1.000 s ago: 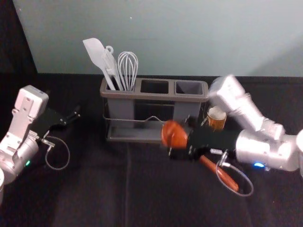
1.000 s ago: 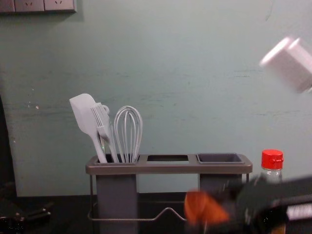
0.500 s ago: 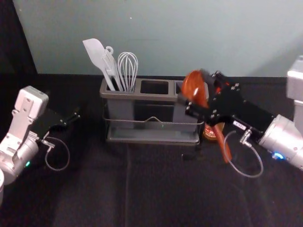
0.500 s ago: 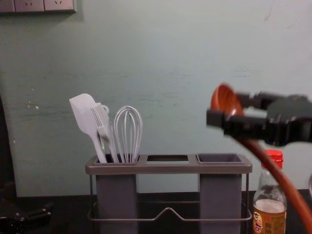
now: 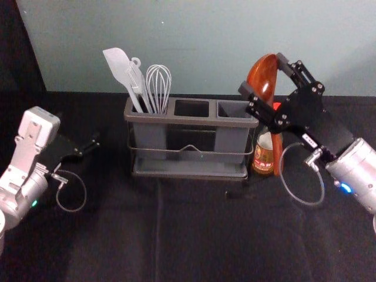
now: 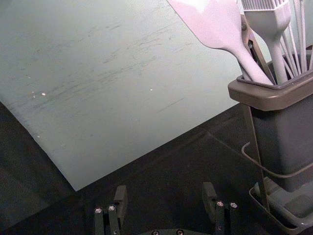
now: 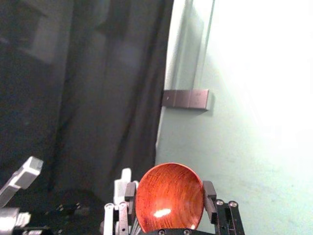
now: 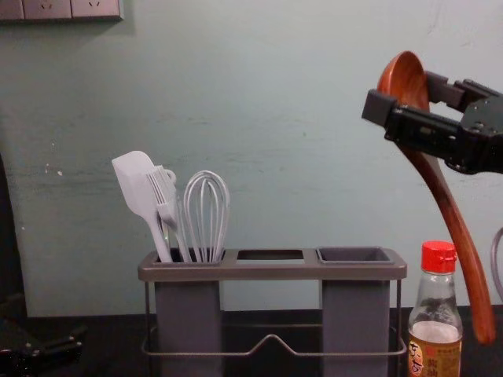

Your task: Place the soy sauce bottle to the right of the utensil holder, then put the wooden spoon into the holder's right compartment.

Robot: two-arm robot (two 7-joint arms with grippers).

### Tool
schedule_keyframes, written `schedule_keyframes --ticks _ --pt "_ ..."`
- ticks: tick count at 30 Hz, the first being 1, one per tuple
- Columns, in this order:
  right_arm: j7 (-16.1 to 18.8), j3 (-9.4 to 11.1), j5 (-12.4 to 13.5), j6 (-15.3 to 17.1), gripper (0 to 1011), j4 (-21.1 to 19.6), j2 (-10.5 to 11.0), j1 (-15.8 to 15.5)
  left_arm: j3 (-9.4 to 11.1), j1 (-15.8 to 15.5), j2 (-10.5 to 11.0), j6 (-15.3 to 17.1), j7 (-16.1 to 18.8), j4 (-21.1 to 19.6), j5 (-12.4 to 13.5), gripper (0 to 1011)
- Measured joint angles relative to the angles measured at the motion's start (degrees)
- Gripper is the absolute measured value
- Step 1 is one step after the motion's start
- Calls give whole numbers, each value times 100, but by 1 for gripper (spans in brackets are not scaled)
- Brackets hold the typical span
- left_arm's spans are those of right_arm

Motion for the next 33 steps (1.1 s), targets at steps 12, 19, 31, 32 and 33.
schedule_keyframes --ticks 12,19,31,32,33 --pt "87 58 -64 -281 837 528 -486 404 0 0 0 0 0 0 0 1005" --pt "203 2 -125 -237 837 887 -646 806 0 0 0 0 0 0 0 1005" --pt "333 -168 -210 -231 837 1625 -925 1540 0 0 0 0 0 0 0 1005" --pt "336 -195 -236 -247 837 1700 -962 1622 0 0 0 0 0 0 0 1005" --pt "338 -207 -243 -258 837 1737 -985 1669 0 0 0 0 0 0 0 1005"
